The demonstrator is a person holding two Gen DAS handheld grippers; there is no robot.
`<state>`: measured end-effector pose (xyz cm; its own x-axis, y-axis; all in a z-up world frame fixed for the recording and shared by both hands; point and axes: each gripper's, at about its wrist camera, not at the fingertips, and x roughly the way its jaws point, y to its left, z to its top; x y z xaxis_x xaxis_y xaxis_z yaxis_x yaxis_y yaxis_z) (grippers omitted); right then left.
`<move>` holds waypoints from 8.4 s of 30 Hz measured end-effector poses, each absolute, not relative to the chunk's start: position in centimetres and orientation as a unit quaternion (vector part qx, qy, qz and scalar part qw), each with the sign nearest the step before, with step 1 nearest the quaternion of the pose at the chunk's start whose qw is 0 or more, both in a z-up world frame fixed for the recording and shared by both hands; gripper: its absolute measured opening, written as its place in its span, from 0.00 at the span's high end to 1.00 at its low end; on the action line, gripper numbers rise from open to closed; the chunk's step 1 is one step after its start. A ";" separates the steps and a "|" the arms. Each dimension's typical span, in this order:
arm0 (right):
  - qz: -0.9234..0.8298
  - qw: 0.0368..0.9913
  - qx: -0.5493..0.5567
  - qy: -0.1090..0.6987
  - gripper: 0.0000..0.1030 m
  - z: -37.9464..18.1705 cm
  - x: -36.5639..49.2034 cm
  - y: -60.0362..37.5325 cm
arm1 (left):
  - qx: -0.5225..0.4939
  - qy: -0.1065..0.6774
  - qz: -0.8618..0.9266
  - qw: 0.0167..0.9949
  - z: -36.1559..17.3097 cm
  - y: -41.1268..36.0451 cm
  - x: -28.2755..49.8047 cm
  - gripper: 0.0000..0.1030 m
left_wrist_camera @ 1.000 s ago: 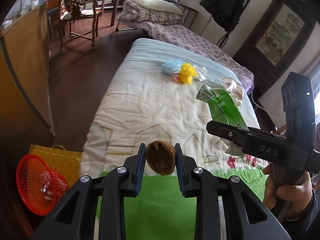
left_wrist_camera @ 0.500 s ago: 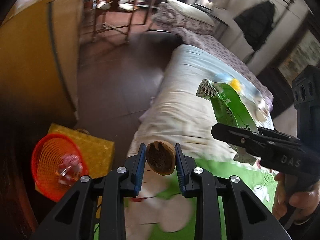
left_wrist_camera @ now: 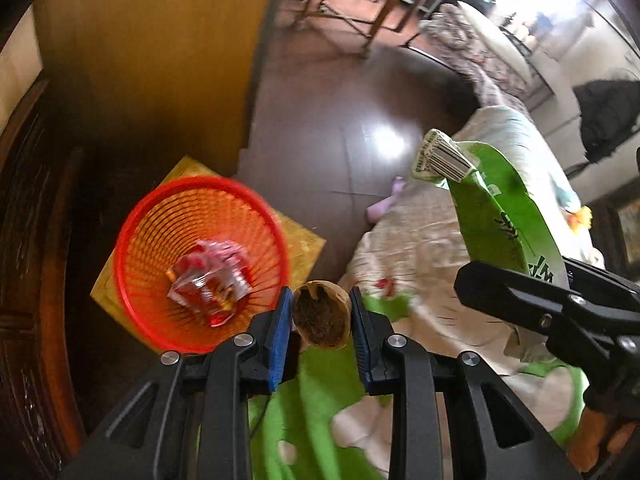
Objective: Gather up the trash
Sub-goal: 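Carry the nut shell and green carton toward the red mesh basket, then open the left tool over the basket while the right tool releases the carton, then swing both tools back over the remaining trash on the quilt, then grasp the yellow pom-pom with the left tool while the right tool grasps the white paper cup, then lift the pom-pom and paper cup and carry them over the basket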
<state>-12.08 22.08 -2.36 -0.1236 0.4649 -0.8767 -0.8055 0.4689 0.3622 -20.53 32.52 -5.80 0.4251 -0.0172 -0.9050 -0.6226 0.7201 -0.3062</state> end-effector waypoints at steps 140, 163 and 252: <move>0.077 0.856 0.069 0.506 0.17 -4.2 15.6 -19.7 | 0.038 0.518 0.056 0.853 -1.5 0.8 14.2 0.13; 0.087 0.865 0.036 0.494 0.27 -4.6 16.3 -19.0 | 0.015 0.532 0.043 0.845 -2.7 1.6 16.7 0.12; 0.406 0.745 -0.125 0.513 0.27 0.4 -5.6 10.3 | -0.178 0.548 0.143 0.805 -4.3 23.4 -14.1 0.86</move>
<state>-5.65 10.33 0.39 0.1426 0.4768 -0.8673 -0.7345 0.6384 0.2302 -14.07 23.42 -4.26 0.3587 0.0349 -0.9328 -0.4251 0.8958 -0.1300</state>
